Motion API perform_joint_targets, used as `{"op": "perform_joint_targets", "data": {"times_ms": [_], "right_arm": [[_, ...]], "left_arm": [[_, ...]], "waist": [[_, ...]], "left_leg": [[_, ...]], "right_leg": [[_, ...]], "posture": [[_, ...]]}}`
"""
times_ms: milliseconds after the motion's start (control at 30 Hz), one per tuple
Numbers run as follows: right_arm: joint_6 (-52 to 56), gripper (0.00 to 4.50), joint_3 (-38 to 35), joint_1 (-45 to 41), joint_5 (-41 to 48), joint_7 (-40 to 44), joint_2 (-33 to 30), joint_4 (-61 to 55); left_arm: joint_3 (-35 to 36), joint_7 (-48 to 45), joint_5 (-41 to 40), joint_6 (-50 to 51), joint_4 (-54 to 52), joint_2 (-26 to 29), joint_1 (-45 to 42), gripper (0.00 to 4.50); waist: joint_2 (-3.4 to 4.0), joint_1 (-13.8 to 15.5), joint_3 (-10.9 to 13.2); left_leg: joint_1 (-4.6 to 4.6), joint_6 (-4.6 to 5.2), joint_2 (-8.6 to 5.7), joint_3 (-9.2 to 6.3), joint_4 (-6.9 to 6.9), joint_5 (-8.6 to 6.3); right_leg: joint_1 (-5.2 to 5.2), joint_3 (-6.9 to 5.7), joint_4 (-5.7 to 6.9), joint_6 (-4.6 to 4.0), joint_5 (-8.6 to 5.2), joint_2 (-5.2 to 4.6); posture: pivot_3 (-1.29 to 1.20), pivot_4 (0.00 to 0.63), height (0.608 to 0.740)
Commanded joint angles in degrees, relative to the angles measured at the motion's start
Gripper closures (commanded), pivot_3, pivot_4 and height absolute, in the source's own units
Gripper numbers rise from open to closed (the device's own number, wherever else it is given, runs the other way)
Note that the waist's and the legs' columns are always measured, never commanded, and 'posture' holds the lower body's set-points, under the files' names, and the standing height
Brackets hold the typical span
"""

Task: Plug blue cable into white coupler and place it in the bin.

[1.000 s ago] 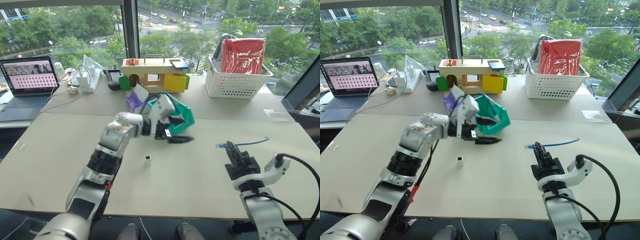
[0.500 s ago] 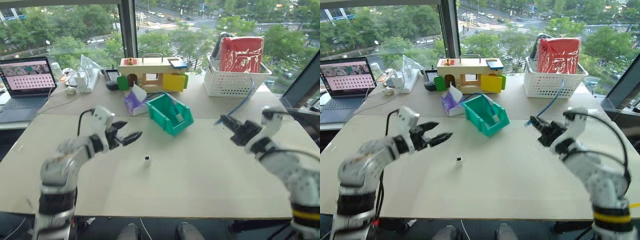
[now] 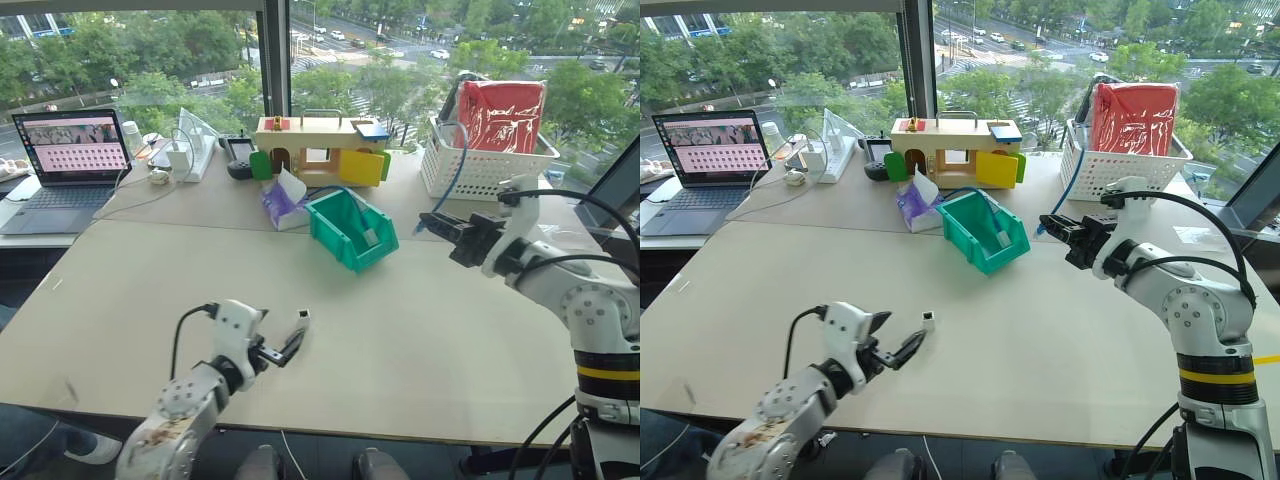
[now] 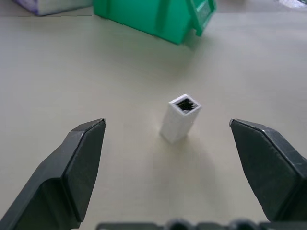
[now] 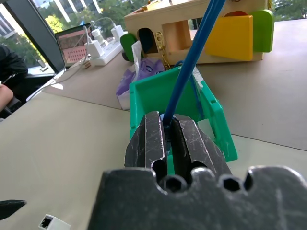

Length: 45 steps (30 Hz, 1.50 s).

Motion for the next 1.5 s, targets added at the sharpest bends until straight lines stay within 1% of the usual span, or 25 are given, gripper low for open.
{"op": "perform_joint_targets", "data": {"times_ms": [33, 233, 300, 400, 767, 867, 967, 1000, 1033, 1067, 1100, 1133, 1233, 1300, 1400, 1433, 1500], "right_arm": [[1.25, 4.5, -2.6, -0.92, -1.17, 1.02, -0.62, -1.5], [3.26, 4.5, -4.97, 0.88, -1.47, 0.75, -0.78, -4.23], [3.67, 4.5, -5.12, 1.35, -2.05, 0.82, -0.82, -4.7], [4.47, 4.5, -5.41, 0.91, -2.19, 0.73, -0.47, -4.9], [7.07, 4.5, -5.63, -0.44, -1.9, 1.06, -0.57, -6.05], [7.3, 4.5, -5.58, -1.2, -2.45, 1.44, -0.61, -5.42], [7.39, 4.5, -5.57, -1.51, -2.95, 2.06, -0.79, -5.01], [7.36, 4.5, -5.62, -1.51, -3.19, 2.31, -0.84, -4.89], [7.35, 4.5, -5.67, -1.51, -3.39, 2.5, -0.86, -4.82], [7.35, 4.5, -5.74, -1.49, -3.57, 2.64, -0.83, -4.79], [7.4, 4.5, -5.86, -1.47, -3.66, 2.62, -0.71, -4.87], [7.44, 4.5, -5.97, -1.37, -3.7, 2.51, -0.57, -5.09], [7.31, 4.5, -6.5, -0.76, -3.77, 1.89, 0.05, -5.91], [7.07, 4.5, -7.06, -0.17, -3.73, 1.19, 0.64, -6.74], [6.77, 4.5, -8.26, 1.1, -3.55, -0.31, 1.8, -8.75], [6.82, 4.5, -9.06, 1.83, -3.08, -1.47, 2.47, -10.08], [6.7, 4.5, -10.2, 3.29, -2.59, -3.26, 3.64, -12.38]], "left_arm": [[-4.08, 2.08, 3.54, -3.59, 1.98, -0.97, -1.36, 0.04], [-6.35, 4.32, 5.4, -3.2, 3.67, -3.01, -2.04, 0.04], [-8.88, 7.23, 8.11, -2.38, 6.27, -5.04, -4.21, 0.04], [-11.49, 8.96, 10.19, -1.54, 8.08, -6.71, -5.38, 0.04], [-11.78, 12.74, 12.59, 0.75, 11.16, -10.61, -5.34, 0.04], [-11.48, 13.18, 12.69, 1.31, 11.22, -11.55, -5.01, 0.76], [-11.25, 13.69, 13.24, 1.54, 11.41, -12.0, -4.9, 2.0], [-11.07, 13.82, 13.35, 1.5, 11.66, -12.07, -5.05, 2.33], [-10.94, 13.82, 13.47, 1.4, 11.91, -12.04, -5.26, 2.81], [-10.85, 13.7, 13.56, 1.23, 12.22, -11.92, -5.55, 3.09], [-10.79, 13.25, 13.61, 0.96, 12.57, -11.54, -5.97, 3.54], [-10.8, 12.21, 13.49, 0.48, 13.08, -10.75, -6.71, 3.64], [-11.0, 6.95, 12.35, -2.91, 15.35, -7.36, -10.18, 3.64], [-10.94, 0.6, 10.0, -7.38, 17.59, -4.55, -13.08, 3.64], [-10.4, -10.79, 5.46, -14.53, 22.38, -0.78, -17.73, 3.64], [-11.11, -16.51, 4.52, -18.31, 25.47, 1.25, -20.36, 3.64], [-12.28, -24.88, 4.07, -25.19, 33.12, 3.66, -25.43, 3.64]], "waist": [[0.0, -0.27, 0.0], [0.01, -0.44, 0.0], [0.01, -0.36, 0.0], [0.0, -0.33, 0.0], [0.02, -0.45, -0.01], [0.03, -0.45, -0.01], [0.03, -0.45, -0.01], [0.03, -0.45, -0.01], [0.03, -0.45, -0.01], [0.03, -0.45, -0.01], [0.03, -0.45, -0.01], [0.04, -0.45, -0.01], [0.03, -0.41, -0.01], [0.04, -0.41, -0.01], [0.04, -0.37, 0.0], [0.05, -0.34, 0.0], [0.05, -0.19, 0.0]], "left_leg": [[0.0, 0.0, 0.01, -0.01, -0.04, 0.0], [-0.02, 0.03, 0.02, -0.04, -0.19, -0.03], [-0.02, 0.03, 0.01, -0.03, -0.19, -0.02], [-0.01, 0.03, -0.02, -0.03, -0.07, -0.02], [0.01, 0.03, 0.0, -0.06, -0.11, -0.02], [0.01, 0.03, -0.01, -0.06, -0.1, -0.02], [0.03, 0.03, 0.0, -0.06, -0.1, -0.02], [0.03, 0.03, -0.01, -0.06, -0.1, -0.02], [0.03, 0.03, -0.01, -0.06, -0.1, -0.02], [0.03, 0.03, -0.01, -0.06, -0.1, -0.02], [0.03, 0.03, -0.01, -0.05, -0.1, -0.02], [0.03, 0.03, -0.01, -0.06, -0.1, -0.02], [0.04, 0.03, -0.02, -0.05, -0.1, -0.02], [0.04, 0.03, -0.01, -0.05, -0.1, -0.02], [0.01, 0.03, -0.02, -0.03, -0.11, -0.02], [0.0, 0.03, -0.02, -0.02, -0.11, -0.02], [-0.06, 0.03, -0.02, -0.03, -0.13, -0.02]], "right_leg": [[0.01, -0.01, -0.06, 0.01, 0.01, 0.0], [-0.01, -0.02, -0.15, 0.05, 0.01, 0.0], [0.0, -0.02, -0.15, 0.05, 0.01, 0.0], [0.08, -0.02, -0.17, 0.13, 0.06, -0.02], [0.1, -0.02, -0.19, 0.12, 0.06, -0.01], [0.1, -0.02, -0.19, 0.13, 0.07, -0.02], [0.11, -0.02, -0.19, 0.13, 0.06, -0.01], [0.12, -0.02, -0.19, 0.13, 0.06, -0.01], [0.12, -0.02, -0.2, 0.13, 0.06, -0.02], [0.12, -0.02, -0.2, 0.13, 0.06, -0.02], [0.13, -0.02, -0.2, 0.13, 0.06, -0.02], [0.13, -0.02, -0.2, 0.13, 0.06, -0.02], [0.12, -0.02, -0.19, 0.12, 0.06, -0.02], [0.12, -0.02, -0.2, 0.11, 0.06, -0.01], [0.1, -0.03, -0.21, 0.11, 0.06, -0.03], [0.09, -0.03, -0.24, 0.11, 0.06, -0.03], [0.08, -0.06, -0.27, 0.12, 0.05, -0.04]], "posture": [[0.0, 0.15, 0.732], [0.0, 0.15, 0.732], [0.0, 0.15, 0.732], [0.0, 0.15, 0.732], [0.0, 0.15, 0.732], [0.0, 0.15, 0.732], [0.0, 0.15, 0.732], [0.0, 0.15, 0.732], [0.0, 0.15, 0.732], [0.0, 0.15, 0.732], [0.0, 0.15, 0.732], [0.0, 0.15, 0.732], [0.0, 0.15, 0.732], [0.0, 0.15, 0.732], [0.0, 0.15, 0.732], [0.0, 0.15, 0.732], [0.0, 0.15, 0.732]]}}
